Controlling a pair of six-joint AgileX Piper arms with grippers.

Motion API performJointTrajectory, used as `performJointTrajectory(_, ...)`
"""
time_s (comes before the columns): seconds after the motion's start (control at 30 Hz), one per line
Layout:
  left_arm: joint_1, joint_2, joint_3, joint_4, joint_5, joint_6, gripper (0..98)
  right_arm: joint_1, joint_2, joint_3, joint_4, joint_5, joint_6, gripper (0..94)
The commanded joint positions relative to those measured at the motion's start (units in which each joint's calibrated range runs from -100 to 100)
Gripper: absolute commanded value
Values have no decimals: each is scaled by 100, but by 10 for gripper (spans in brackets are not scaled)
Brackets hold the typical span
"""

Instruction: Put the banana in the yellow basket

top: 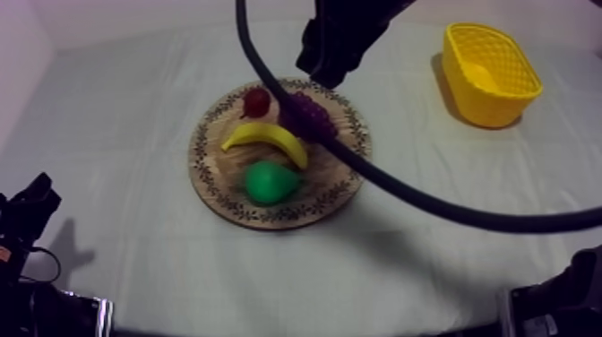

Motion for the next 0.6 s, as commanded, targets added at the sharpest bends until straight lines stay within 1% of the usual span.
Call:
performJointTrajectory(0.0, -1, -5, -1, -3, 0, 2, 1, -4, 29, 10, 13, -37, 29, 514)
performJointTrajectory(0.3, -1, -5, -1, -3, 0, 2, 1, -18, 369, -96, 2, -117, 52, 525)
performJointTrajectory(0.57, -1, -5, -1, -3, 0, 2, 1, -9, 1081, -422, -21, -187, 36, 512)
